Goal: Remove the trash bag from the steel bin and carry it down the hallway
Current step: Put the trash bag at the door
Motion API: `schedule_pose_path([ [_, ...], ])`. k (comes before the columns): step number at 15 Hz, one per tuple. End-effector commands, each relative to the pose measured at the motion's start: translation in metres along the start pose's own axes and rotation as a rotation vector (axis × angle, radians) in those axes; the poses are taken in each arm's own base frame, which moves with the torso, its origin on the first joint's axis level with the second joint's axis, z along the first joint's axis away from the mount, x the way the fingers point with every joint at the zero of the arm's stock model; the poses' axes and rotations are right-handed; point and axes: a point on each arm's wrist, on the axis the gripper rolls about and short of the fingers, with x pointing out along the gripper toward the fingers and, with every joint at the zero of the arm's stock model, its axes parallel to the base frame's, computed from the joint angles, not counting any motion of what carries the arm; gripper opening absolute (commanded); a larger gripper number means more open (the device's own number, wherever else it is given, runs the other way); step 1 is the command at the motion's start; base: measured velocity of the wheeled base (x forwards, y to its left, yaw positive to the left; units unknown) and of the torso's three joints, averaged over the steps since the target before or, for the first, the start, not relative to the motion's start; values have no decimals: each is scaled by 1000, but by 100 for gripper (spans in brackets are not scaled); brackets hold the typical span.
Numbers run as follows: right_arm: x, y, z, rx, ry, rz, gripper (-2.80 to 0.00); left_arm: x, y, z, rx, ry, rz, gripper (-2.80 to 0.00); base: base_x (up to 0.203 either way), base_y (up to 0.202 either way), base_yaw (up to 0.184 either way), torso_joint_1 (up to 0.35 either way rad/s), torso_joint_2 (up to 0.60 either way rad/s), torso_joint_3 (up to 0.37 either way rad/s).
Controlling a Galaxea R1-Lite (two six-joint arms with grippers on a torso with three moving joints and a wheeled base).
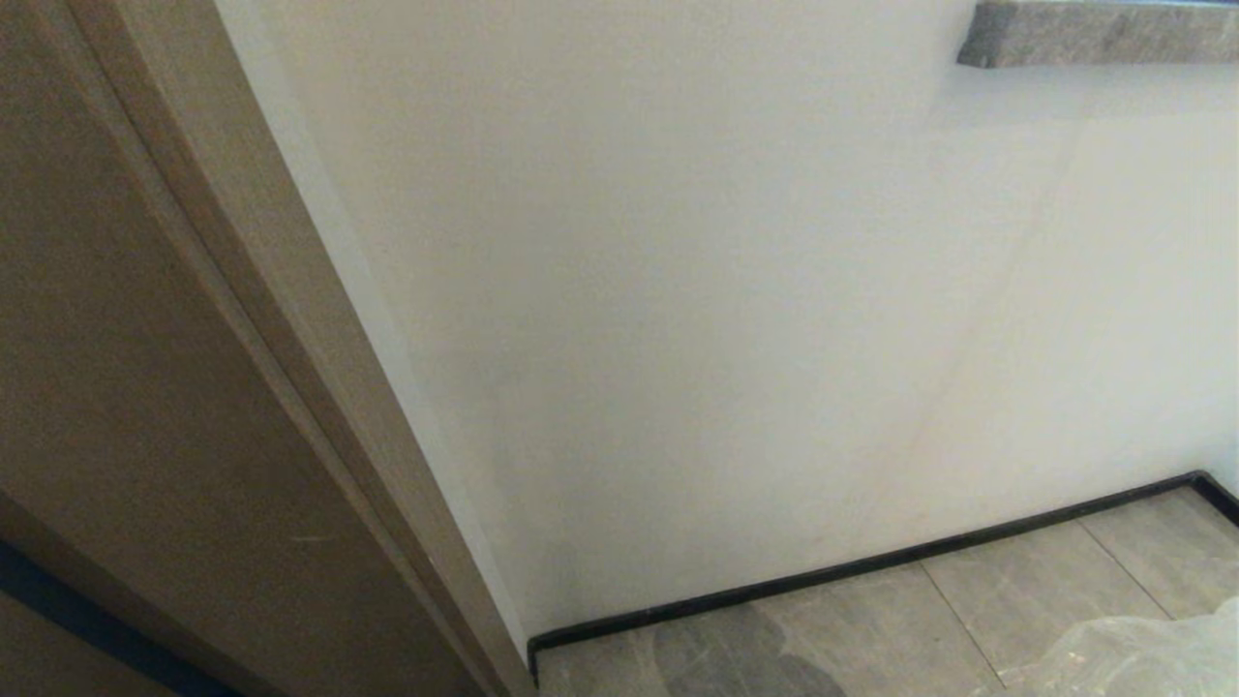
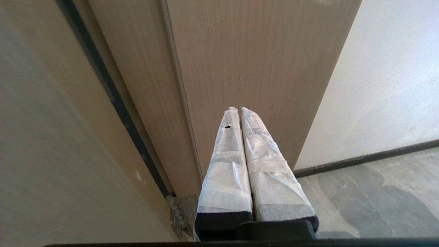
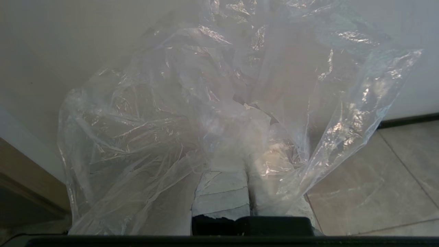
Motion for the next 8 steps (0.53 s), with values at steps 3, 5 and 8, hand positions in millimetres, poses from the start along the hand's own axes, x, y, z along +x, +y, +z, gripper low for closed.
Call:
schedule_pose_path([
  [3,0,0,0,-1,2,0,-280,0,0,0,1,0,0,-280,0,0,0,-1,0,-177],
  [5,0,0,-1,-1,3,0,-280,0,0,0,1,0,0,-280,0,0,0,-2,2,-190],
  [8,0,0,0,-1,2,0,-280,0,0,0,4,-2,0,-280,0,0,0,3,0,-202],
])
